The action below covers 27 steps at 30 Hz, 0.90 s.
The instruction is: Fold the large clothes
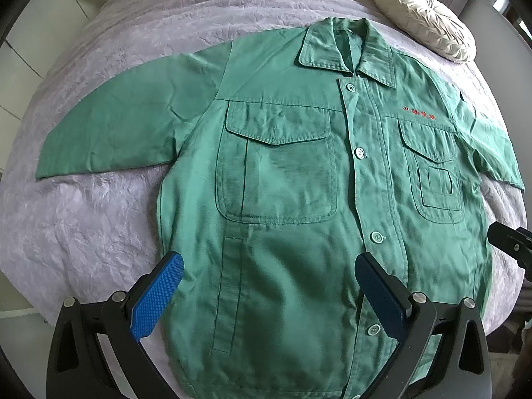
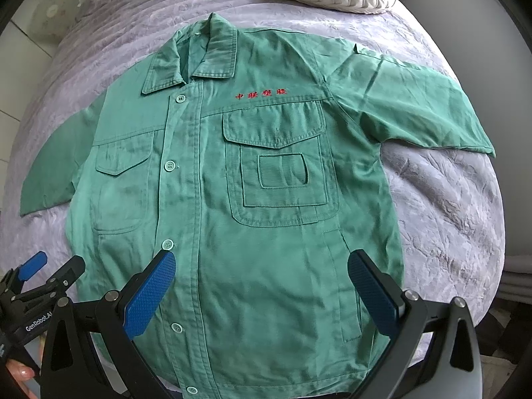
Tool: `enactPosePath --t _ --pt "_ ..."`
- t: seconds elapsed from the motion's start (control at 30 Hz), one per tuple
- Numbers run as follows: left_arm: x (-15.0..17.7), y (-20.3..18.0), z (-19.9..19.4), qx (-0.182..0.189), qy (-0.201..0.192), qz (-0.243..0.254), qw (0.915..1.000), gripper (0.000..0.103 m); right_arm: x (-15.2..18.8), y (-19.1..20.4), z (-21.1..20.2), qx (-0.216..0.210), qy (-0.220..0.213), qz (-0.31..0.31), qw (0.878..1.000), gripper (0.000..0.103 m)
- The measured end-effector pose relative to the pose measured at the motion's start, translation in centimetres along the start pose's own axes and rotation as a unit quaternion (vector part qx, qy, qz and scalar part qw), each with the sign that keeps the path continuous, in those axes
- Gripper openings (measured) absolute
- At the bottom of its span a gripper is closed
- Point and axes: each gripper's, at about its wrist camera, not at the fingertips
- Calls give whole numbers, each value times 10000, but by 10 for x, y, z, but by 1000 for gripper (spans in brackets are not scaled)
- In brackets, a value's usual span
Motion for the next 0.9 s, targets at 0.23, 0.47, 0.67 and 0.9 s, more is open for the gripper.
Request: enactPosePath --t 0.23,0.47,0.67,0.9 --pt "0 11 6 90 183 57 9998 103 3 5 5 -50 84 87 9999 103" --pt "-4 51 25 135 248 -140 9995 103 8 33 16 -178 197 35 9996 103" --pt "-15 99 45 88 122 -554 9984 103 11 76 32 -530 161 -277 9981 103" --pt "-37 168 77 594 -155 -1219 9906 103 9 138 60 -701 320 -660 9948 103"
Point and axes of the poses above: each gripper's, at about its wrist camera, not at the fingertips, and z roughly the way its jaws point, y to its left, x to its underside, and after that the axes turned 8 degrees about -z, right-handed
